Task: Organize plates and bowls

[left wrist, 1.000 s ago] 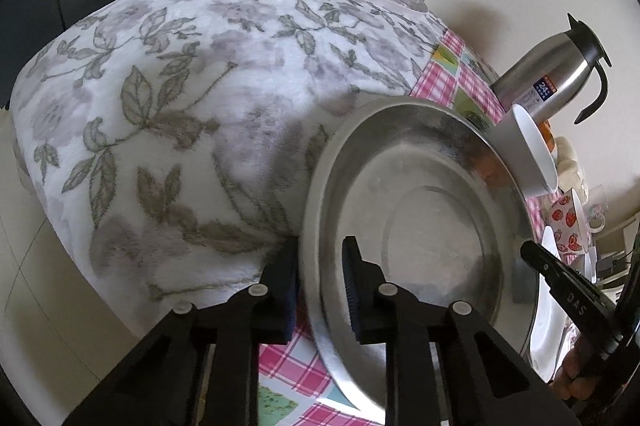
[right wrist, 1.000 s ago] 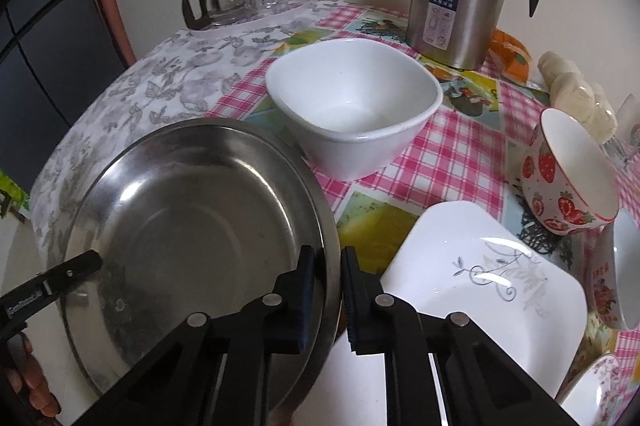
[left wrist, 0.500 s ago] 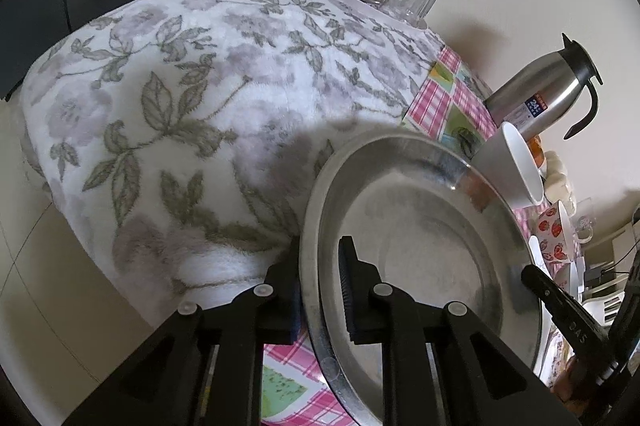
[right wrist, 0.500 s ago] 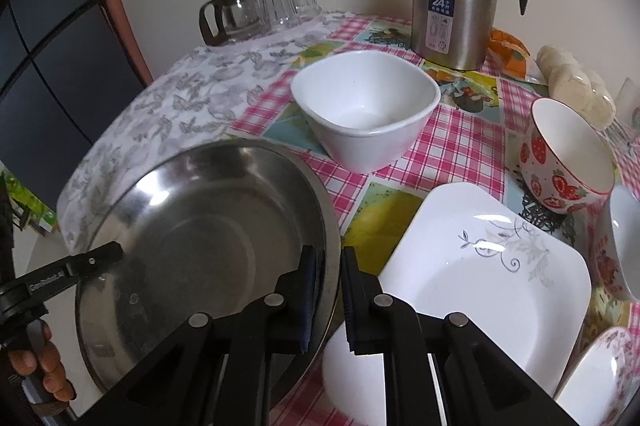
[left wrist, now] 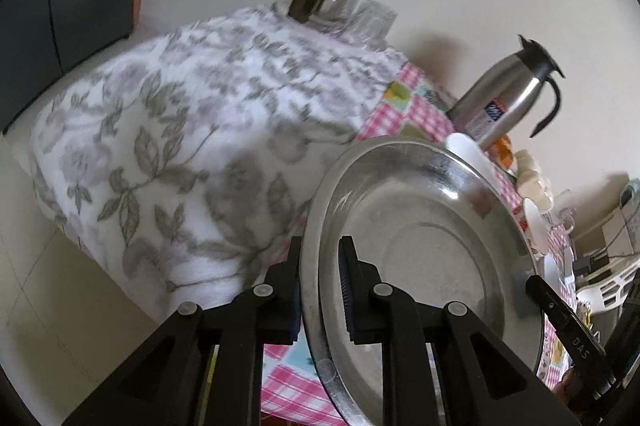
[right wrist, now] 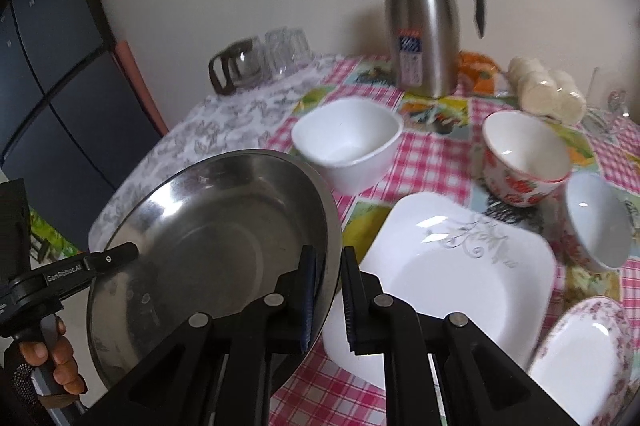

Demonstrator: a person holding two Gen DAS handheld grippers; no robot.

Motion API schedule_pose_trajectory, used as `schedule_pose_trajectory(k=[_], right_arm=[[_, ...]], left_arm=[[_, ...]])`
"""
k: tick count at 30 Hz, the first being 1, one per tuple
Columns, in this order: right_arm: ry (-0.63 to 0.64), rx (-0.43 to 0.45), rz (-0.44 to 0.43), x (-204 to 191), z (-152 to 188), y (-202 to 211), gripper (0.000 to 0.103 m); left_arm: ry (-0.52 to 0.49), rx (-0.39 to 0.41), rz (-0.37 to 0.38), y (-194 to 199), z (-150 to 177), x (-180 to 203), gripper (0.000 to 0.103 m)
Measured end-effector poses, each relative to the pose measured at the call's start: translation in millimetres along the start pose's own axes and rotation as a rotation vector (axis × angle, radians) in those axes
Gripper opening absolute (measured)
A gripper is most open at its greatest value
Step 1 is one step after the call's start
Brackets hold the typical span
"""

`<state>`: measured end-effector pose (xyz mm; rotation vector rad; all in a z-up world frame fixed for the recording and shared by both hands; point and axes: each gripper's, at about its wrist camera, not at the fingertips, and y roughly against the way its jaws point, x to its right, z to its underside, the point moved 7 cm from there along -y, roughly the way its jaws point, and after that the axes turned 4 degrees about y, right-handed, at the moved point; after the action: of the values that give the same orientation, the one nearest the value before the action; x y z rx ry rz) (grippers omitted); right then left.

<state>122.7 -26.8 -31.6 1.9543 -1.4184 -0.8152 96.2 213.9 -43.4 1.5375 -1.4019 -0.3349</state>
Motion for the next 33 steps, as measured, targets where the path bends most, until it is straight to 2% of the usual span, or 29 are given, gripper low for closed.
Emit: schedule_pose_trajectory(k=[11, 19, 27, 33], right_arm=[[-0.13, 0.17, 0.033, 57.4, -13.7, 75.6, 0.013], [-0.223, 0.264, 0.085, 114.5, -18.0, 126.3, 0.013], [-0.3, 0.29, 0.139, 164.0, -4.6, 153.4, 0.013], [-0.335, 0.266, 0.163, 188.1, 10.0, 153.2, 0.013]], left_arm=[[-0.152, 0.065, 0.087, 33.6, -10.3, 92.8, 0.017], [-0.252, 0.071, 0.151, 38.6, 3.5, 165.9, 0.017], [-0.304, 0.038, 0.195, 25.7, 27.6, 216.5, 0.017], [-0.319, 0.001, 0.191, 8.6, 45.5, 226.6, 0.017]])
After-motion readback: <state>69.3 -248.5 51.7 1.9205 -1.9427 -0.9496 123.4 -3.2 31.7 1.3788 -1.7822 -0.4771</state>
